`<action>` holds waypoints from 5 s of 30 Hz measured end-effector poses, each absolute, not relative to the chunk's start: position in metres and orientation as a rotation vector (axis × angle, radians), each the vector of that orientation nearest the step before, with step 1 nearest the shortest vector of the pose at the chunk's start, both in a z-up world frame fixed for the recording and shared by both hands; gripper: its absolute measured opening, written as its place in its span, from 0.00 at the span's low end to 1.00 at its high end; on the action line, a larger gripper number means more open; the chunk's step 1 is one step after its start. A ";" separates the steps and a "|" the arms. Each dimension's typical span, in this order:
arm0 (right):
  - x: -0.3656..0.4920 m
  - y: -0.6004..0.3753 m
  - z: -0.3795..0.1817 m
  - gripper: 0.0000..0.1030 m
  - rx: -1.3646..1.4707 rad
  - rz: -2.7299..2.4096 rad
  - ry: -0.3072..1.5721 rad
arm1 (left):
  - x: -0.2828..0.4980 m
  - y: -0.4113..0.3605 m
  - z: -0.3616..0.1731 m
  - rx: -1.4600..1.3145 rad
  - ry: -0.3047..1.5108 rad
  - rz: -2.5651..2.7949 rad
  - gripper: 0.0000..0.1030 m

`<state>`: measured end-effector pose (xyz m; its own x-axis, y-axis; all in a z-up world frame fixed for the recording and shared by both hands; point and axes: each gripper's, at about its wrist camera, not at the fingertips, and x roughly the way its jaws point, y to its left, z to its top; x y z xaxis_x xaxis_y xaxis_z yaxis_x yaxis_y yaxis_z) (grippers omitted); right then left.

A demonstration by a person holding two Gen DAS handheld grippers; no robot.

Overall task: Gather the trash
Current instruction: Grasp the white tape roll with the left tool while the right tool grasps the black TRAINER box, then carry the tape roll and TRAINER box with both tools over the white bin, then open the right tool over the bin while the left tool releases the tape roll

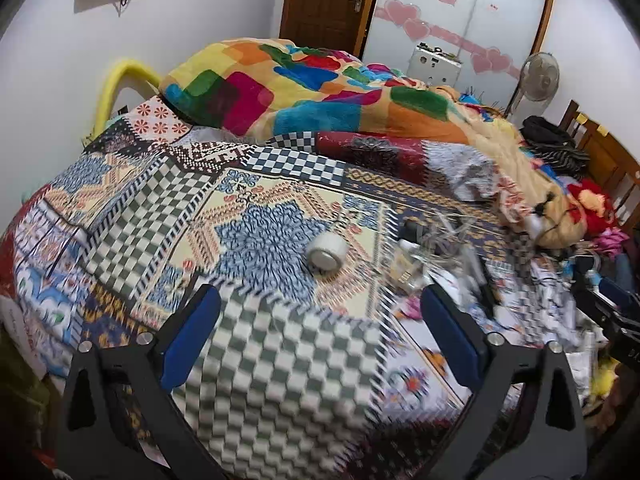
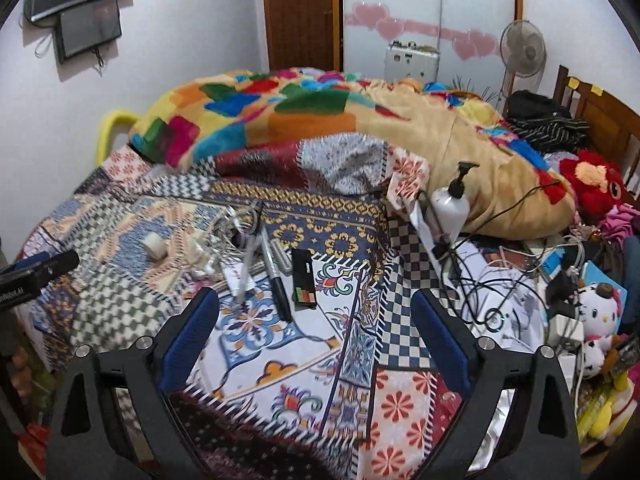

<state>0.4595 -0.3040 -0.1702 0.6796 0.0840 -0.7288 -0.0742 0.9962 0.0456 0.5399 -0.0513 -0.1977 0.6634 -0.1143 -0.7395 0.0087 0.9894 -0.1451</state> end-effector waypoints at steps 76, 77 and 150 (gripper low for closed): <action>0.383 -0.193 -0.065 0.21 -0.073 0.411 0.697 | 0.393 0.023 -0.077 -0.095 0.749 -0.037 0.38; 0.379 -0.189 -0.063 0.21 -0.075 0.419 0.694 | 0.383 0.031 -0.076 -0.101 0.746 -0.026 0.38; 0.303 0.110 -0.274 0.37 -0.375 0.970 1.310 | 0.215 0.231 -0.327 -0.600 1.192 0.338 0.41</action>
<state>0.3028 0.1099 -0.2741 -0.0465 0.3838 -0.9223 -0.7705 0.5738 0.2776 0.2154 0.2314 -0.3271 0.3461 -0.0639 -0.9360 -0.5453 0.7982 -0.2561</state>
